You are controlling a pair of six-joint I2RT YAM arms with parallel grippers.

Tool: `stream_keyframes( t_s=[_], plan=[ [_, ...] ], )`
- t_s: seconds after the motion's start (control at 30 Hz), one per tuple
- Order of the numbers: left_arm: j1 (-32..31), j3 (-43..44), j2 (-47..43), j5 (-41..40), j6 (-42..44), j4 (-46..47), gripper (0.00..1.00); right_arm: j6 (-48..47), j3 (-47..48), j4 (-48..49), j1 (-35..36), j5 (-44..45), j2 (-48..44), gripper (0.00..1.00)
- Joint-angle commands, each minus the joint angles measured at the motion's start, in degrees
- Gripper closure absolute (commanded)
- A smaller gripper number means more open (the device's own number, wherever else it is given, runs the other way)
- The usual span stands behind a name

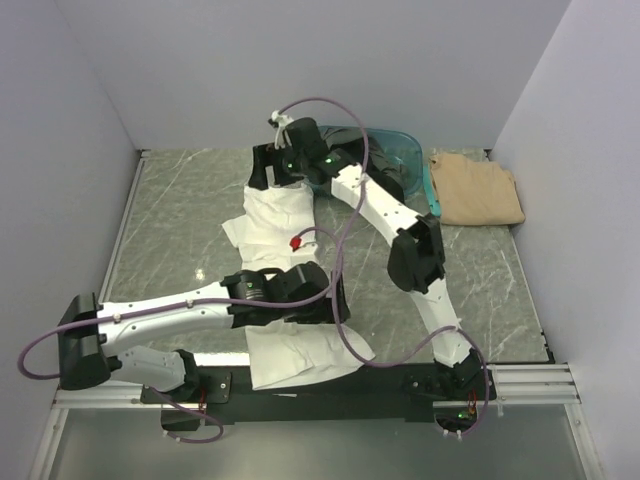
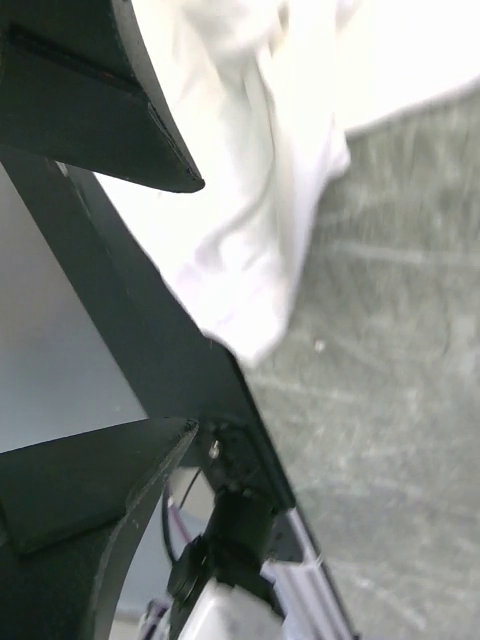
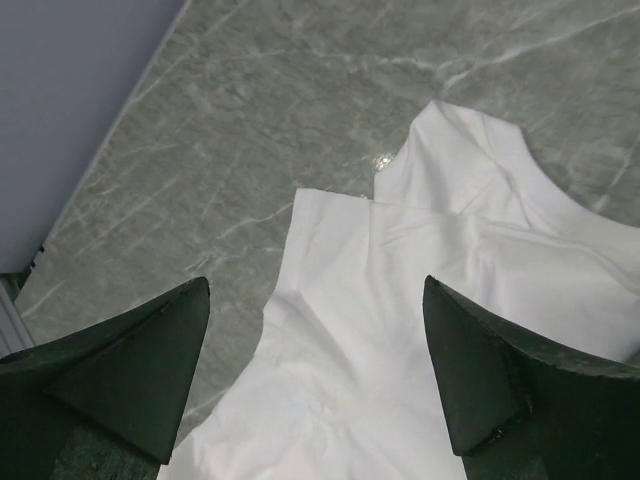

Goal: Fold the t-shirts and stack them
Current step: Fold the tshirt

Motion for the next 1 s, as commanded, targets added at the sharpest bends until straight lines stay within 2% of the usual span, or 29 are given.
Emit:
stream_keyframes(
  t_s=[0.0,0.1,0.13,0.23,0.27,0.33,0.37,0.47,0.6,0.67,0.83,0.97],
  plan=[
    [0.21,-0.09,-2.58,-6.08,-0.32,-8.51,0.01,-2.8,-3.22,-3.17,0.12,4.4,-6.65,0.07],
    [0.65,0.7,-3.02,-9.85,-2.86,-13.87,0.01,-2.28,-7.43,-6.08,0.47,7.65,-9.37,0.07],
    [1.09,1.22,-3.2,-11.26,-4.61,-15.46,0.01,-1.84,-11.45,-6.26,0.91,8.36,-10.34,0.07],
    [6.0,0.0,-5.91,-13.04,-6.39,-17.77,0.01,-1.83,-20.76,-3.45,3.19,11.61,-15.43,0.07],
    [11.06,-0.96,-8.1,-12.25,-5.78,-16.89,0.01,-1.49,-22.37,-2.75,3.81,13.02,-16.06,0.07],
    [17.41,-5.17,-10.04,-7.97,-1.83,-10.69,0.01,0.97,-25.27,-3.7,5.83,16.35,-16.76,0.07],
    [23.44,-6.76,-11.53,-6.29,-1.03,-8.82,0.01,1.41,-26.24,-4.32,6.79,17.15,-17.2,0.07],
    [31.56,-10.28,-11.73,-2.14,2.31,-2.22,0.01,4.75,-30.29,-5.2,9.35,20.83,-17.47,0.08],
    [37.12,-11.95,-8.65,0.4,4.24,4.37,0.01,10.73,-33.71,-4.95,11.02,21.91,-17.03,0.09],
    [39.66,-12.57,-6.12,4.34,5.39,9.28,0.01,10.91,-35.3,-4.85,12.51,22.26,-16.59,0.09],
    [43.1,-13.1,2.05,9.28,7.06,14.93,0.01,12.14,-33.56,-6.52,12.43,24.36,-12.56,0.09],
    [45.73,-13.1,7.34,10.78,6.53,17.03,0.01,11.7,-30.83,-5.91,11.46,21.83,-8.86,0.1]
  ],
)
